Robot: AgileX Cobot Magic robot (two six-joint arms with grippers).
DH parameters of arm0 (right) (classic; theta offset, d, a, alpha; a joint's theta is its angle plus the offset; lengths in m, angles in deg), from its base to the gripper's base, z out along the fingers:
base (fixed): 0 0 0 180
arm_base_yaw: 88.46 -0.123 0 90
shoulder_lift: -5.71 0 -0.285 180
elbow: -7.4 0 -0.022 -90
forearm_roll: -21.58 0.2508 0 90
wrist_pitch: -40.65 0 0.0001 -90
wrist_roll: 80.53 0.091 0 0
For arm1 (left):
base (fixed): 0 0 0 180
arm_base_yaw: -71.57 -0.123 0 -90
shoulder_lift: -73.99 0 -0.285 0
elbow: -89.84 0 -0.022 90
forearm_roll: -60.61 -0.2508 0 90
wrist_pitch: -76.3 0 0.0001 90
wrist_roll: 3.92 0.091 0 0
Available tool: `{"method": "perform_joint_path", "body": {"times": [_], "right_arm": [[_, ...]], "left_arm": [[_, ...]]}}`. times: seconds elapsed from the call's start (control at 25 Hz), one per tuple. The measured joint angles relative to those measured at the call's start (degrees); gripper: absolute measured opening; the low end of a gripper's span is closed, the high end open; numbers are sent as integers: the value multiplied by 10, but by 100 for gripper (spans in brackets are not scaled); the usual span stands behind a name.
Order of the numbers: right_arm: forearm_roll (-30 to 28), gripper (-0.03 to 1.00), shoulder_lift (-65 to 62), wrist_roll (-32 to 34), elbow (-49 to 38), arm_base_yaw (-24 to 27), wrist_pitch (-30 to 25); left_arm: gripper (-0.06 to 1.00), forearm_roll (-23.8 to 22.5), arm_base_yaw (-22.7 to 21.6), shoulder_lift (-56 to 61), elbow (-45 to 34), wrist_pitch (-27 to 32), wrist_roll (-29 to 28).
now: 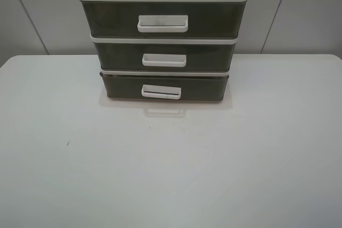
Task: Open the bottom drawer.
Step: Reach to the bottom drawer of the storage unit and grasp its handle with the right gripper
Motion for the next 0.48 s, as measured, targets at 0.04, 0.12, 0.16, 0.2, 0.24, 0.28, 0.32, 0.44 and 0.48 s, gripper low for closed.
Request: {"method": "perform_joint_path", "body": {"times": [0.04, 0.12, 0.16, 0.2, 0.24, 0.28, 0.32, 0.44, 0.48], "right_arm": [[0, 80, 0, 0, 0, 0, 0], [0, 80, 0, 0, 0, 0, 0], [0, 80, 0, 0, 0, 0, 0], [0, 80, 0, 0, 0, 0, 0], [0, 80, 0, 0, 0, 0, 0], [0, 80, 0, 0, 0, 0, 0], [0, 80, 0, 0, 0, 0, 0], [0, 80, 0, 0, 0, 0, 0], [0, 80, 0, 0, 0, 0, 0]], "left_arm": [[74, 0, 0, 0, 0, 0, 0], [74, 0, 0, 0, 0, 0, 0], [74, 0, 0, 0, 0, 0, 0], [74, 0, 0, 0, 0, 0, 0], [74, 0, 0, 0, 0, 0, 0], [74, 0, 0, 0, 0, 0, 0], [74, 0, 0, 0, 0, 0, 0], [74, 0, 0, 0, 0, 0, 0], [74, 0, 0, 0, 0, 0, 0]]}}
